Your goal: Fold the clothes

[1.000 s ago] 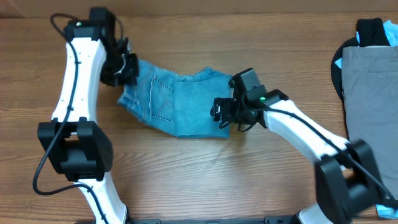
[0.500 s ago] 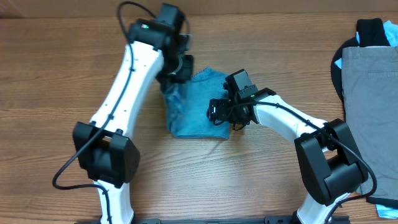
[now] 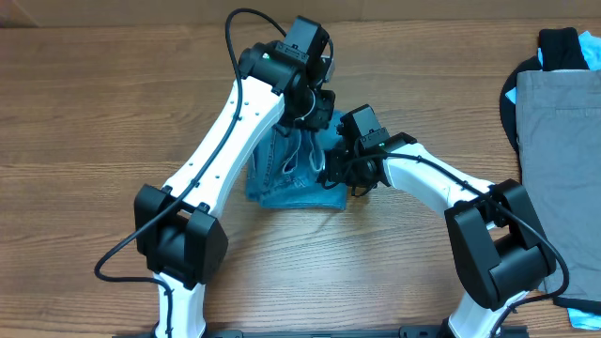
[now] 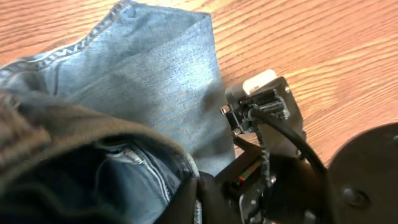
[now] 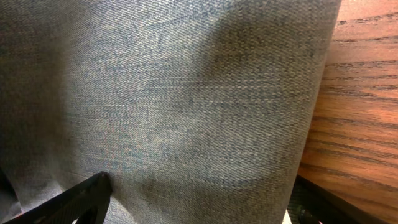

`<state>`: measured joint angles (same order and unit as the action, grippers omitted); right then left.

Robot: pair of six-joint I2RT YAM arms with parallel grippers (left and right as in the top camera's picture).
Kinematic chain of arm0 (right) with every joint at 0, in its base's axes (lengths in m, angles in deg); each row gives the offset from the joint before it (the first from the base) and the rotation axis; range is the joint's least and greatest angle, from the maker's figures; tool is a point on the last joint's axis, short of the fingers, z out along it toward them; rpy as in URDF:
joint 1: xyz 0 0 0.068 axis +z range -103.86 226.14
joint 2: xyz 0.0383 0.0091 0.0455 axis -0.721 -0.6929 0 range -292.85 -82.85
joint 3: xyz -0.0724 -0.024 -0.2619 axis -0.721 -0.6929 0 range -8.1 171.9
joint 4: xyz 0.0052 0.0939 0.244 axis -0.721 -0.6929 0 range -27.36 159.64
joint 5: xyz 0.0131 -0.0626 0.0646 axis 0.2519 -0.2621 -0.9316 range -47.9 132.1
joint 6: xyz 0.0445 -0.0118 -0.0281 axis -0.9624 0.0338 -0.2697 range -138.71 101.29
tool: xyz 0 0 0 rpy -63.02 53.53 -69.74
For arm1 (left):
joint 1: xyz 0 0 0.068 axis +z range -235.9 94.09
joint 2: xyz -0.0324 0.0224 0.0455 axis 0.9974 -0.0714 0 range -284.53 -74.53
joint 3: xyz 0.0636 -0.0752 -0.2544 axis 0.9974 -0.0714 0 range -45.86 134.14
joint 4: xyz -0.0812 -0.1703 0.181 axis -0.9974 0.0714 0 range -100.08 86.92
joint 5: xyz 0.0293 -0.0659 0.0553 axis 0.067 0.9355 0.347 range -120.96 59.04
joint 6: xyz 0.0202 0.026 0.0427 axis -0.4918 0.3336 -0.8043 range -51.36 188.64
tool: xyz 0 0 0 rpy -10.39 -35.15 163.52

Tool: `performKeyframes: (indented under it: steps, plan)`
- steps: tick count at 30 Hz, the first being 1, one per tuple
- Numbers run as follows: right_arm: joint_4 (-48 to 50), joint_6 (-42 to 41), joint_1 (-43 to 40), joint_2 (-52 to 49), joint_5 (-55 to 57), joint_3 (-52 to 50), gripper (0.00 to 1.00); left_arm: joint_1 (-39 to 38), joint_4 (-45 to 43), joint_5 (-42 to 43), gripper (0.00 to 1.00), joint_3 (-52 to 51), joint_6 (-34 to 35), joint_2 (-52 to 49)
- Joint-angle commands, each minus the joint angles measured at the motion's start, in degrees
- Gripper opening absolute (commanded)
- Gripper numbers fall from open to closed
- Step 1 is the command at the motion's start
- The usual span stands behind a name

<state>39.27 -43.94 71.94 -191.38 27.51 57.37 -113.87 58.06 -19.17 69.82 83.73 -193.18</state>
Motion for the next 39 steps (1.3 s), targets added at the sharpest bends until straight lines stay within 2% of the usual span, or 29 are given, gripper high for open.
performKeyframes:
  steps: [1,8,12,17,18,19,20,21,22,23,24,27,30,34,39]
  plan:
    - [-3.6,-0.7,-1.9,-2.4,-0.5,0.0,0.92,-0.2,-0.8,2.9,0.05,-0.8,0.4,-2.6]
    - [-11.1,-0.6,-9.8,5.1,-0.5,3.2,0.92,-0.3,-6.2,10.1,0.12,-0.8,0.0,-2.8]
    - [-15.7,1.0,-14.6,15.0,-0.5,3.5,0.96,-0.2,-9.1,14.5,0.16,-0.1,-2.7,-2.6]
    - [-15.3,2.6,-14.6,23.3,-4.8,3.6,1.0,1.9,-5.3,14.5,0.2,6.3,-3.5,-0.2]
    - [-14.7,3.0,-14.5,24.2,-7.3,3.6,1.0,2.7,-3.7,13.4,0.27,7.8,-3.4,0.6]
    - [-14.1,3.0,-14.5,25.0,-10.6,3.6,1.0,4.2,-1.2,11.3,0.49,10.1,-2.6,1.7]
    - [-13.9,3.0,-14.3,25.1,-12.0,3.6,1.0,5.2,0.3,10.1,0.58,11.1,-1.8,2.2]
    - [-13.8,3.0,-14.0,25.2,-12.9,3.6,1.0,6.6,2.5,8.0,0.59,12.5,-0.6,2.9]
    - [-13.8,3.0,-13.3,25.0,-12.9,3.6,1.0,8.4,5.0,5.5,0.66,13.6,0.6,3.7]
    - [-13.7,3.0,-12.3,24.7,-12.9,3.6,1.0,10.3,7.3,2.4,0.89,14.1,1.8,4.5]
    - [-13.5,3.0,-11.6,24.5,-12.9,3.6,1.0,11.9,9.2,-0.2,1.0,14.2,2.6,5.0]
    - [-10.8,2.7,-6.4,23.8,-12.9,3.6,0.98,18.4,17.0,-6.0,1.0,14.0,3.4,5.5]
    - [-7.5,-1.2,-0.2,22.0,-10.5,3.5,0.98,23.3,22.2,-6.0,1.0,12.5,3.3,5.5]
    - [-3.5,-4.5,3.6,18.1,-6.4,3.5,0.97,25.4,24.3,-6.1,1.0,10.6,1.6,5.5]
    - [0.1,-5.5,4.6,11.8,-6.4,3.5,0.97,25.3,24.7,-7.9,1.0,8.1,1.6,5.5]
